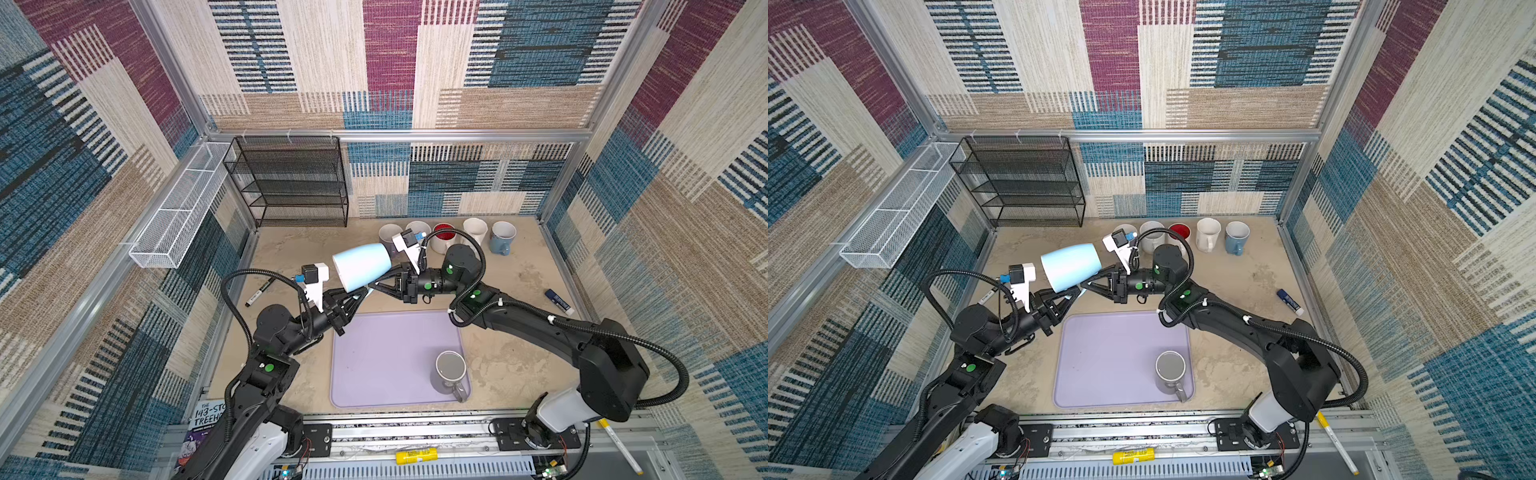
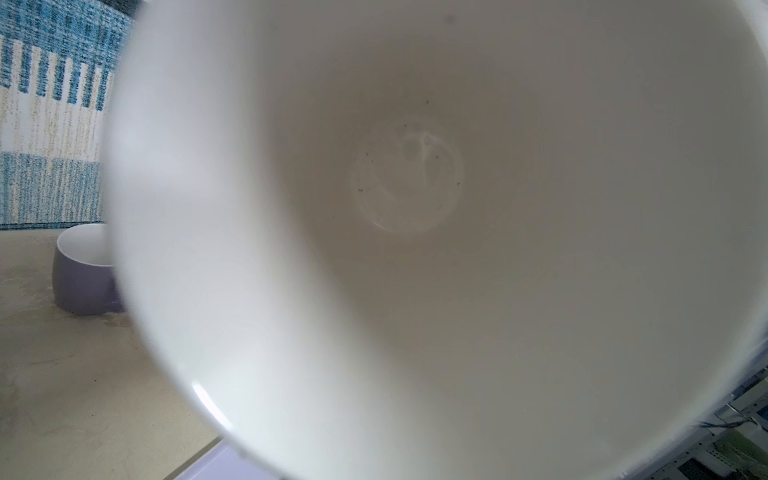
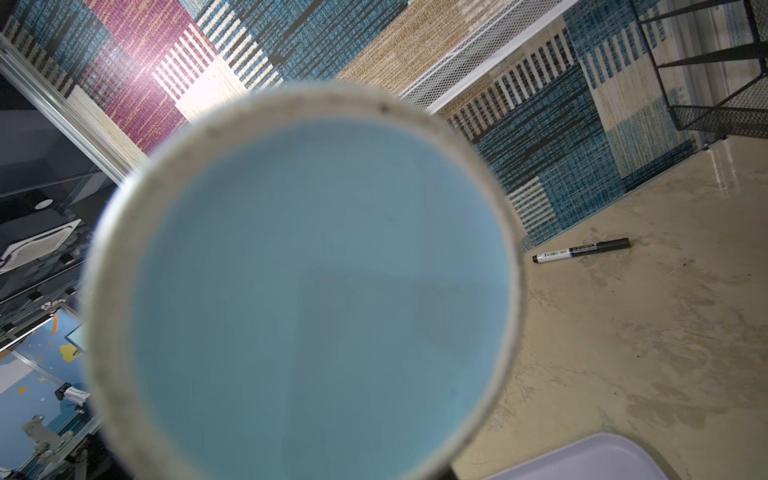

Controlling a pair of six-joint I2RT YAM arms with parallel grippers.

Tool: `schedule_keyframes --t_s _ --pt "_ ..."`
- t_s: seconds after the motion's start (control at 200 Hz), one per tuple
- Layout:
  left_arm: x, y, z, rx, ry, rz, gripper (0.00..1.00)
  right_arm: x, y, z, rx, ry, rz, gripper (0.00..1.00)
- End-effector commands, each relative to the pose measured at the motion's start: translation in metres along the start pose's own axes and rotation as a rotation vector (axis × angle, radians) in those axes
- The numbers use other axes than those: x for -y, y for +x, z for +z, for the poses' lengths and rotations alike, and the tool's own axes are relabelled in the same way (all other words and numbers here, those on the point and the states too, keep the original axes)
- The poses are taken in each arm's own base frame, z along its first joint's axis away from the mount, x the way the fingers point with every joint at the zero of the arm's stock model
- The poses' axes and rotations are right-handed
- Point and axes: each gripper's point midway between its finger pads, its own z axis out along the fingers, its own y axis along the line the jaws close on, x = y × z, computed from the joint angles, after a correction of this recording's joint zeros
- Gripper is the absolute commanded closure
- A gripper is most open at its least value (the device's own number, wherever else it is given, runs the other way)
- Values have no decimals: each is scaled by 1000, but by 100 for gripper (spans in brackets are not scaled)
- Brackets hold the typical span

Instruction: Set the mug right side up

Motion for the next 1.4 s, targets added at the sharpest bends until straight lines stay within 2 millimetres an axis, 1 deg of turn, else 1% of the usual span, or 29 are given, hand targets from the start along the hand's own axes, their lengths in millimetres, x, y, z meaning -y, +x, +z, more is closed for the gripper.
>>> schedule_keyframes --t_s 0.0,0.055,0.12,0.215,0.326,0.446,0.661,0.827,1.007,1.247,1.393 --pt "-1 -15 -1 53 -22 32 100 -9 -3 -2 -5 -21 -68 73" --pt "1 -16 -1 54 -19 31 100 -7 -2 -2 -7 -13 -67 66" --pt "2 -16 -2 54 -17 31 100 -3 1 -2 -15 -5 -60 62" --pt "2 -17 -2 52 -20 33 100 0 3 -3 -17 10 -59 60" --pt "-2 -14 -2 39 -42 35 100 5 6 -5 -23 37 -57 57" --pt "-9 -10 0 15 -70 30 100 17 12 -9 -36 81 -40 54" --pt "-18 -8 7 -14 -100 12 100 40 18 -23 -29 161 15 54" --pt "-35 1 16 -93 -167 -25 100 61 12 -34 7 250 55 54" --pt "-45 8 21 -134 -200 -44 100 82 12 -44 25 323 98 54" --pt "-63 17 21 -169 -281 -59 100 93 16 -52 40 365 131 54" --pt "-74 22 21 -192 -327 -73 100 96 18 -53 40 368 142 54"
